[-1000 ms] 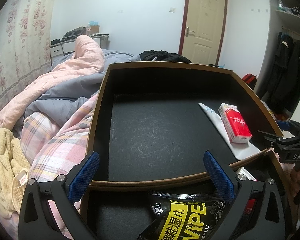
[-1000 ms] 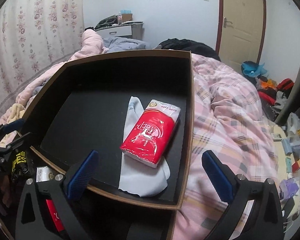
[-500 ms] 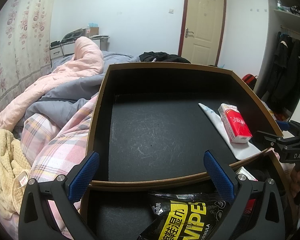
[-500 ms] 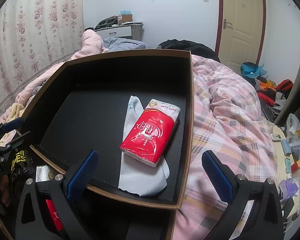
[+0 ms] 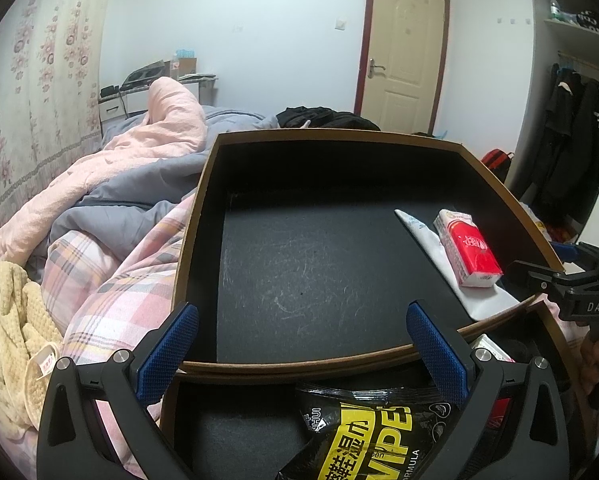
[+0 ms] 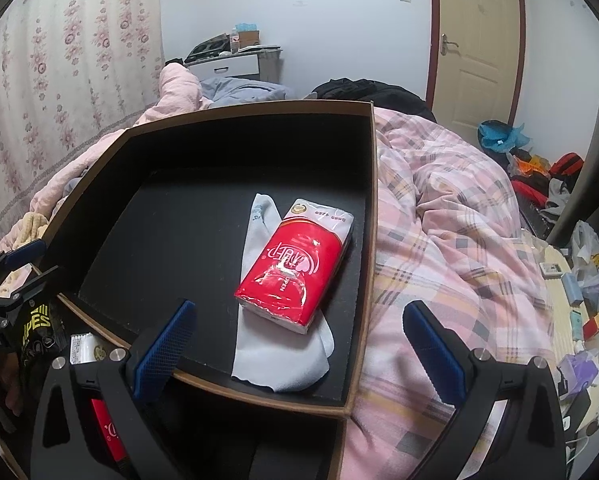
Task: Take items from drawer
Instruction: 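Move the right gripper over the red tissue pack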
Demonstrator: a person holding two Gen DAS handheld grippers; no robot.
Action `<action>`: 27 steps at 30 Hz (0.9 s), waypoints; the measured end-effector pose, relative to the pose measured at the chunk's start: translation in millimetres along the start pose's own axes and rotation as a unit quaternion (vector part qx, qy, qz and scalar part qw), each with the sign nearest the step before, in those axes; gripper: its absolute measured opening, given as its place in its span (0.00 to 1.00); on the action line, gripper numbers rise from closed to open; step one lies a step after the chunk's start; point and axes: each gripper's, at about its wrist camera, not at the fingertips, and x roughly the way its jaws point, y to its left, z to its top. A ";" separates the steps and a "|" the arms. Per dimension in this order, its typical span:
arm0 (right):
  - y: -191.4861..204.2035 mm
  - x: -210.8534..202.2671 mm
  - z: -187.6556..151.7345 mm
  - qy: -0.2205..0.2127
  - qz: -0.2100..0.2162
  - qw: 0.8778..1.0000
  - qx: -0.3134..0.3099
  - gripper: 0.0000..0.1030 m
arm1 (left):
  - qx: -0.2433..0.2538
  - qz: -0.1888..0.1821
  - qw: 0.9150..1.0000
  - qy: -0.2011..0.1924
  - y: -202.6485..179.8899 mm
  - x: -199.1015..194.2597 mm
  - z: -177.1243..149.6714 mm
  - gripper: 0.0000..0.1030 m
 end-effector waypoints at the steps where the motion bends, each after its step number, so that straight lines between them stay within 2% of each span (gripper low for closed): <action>1: 0.3 0.0 0.1 0.000 0.000 1.000 0.000 0.99 | 0.000 -0.001 1.000 0.000 -0.4 -0.1 -0.3 1.00; 7: -2.7 2.3 -1.1 0.008 0.012 1.000 0.008 0.99 | 0.001 -0.003 1.000 -0.001 -0.2 -0.2 -0.3 1.00; 13: -5.8 3.1 -3.0 0.014 0.026 0.999 0.019 0.99 | -0.019 -0.022 0.999 -0.012 7.6 -1.6 2.9 1.00; 18: -0.9 0.4 -2.7 0.009 0.010 1.000 0.009 0.99 | 0.008 0.007 1.000 -0.002 -2.7 2.4 -0.7 1.00; 24: 1.5 0.9 -1.4 0.009 0.002 1.000 0.003 0.99 | -0.001 0.003 1.000 0.008 1.6 5.0 -2.1 1.00; 27: 4.4 -0.7 0.5 0.005 -0.016 1.000 -0.005 0.99 | -0.004 0.002 1.000 0.012 2.4 4.9 -3.2 1.00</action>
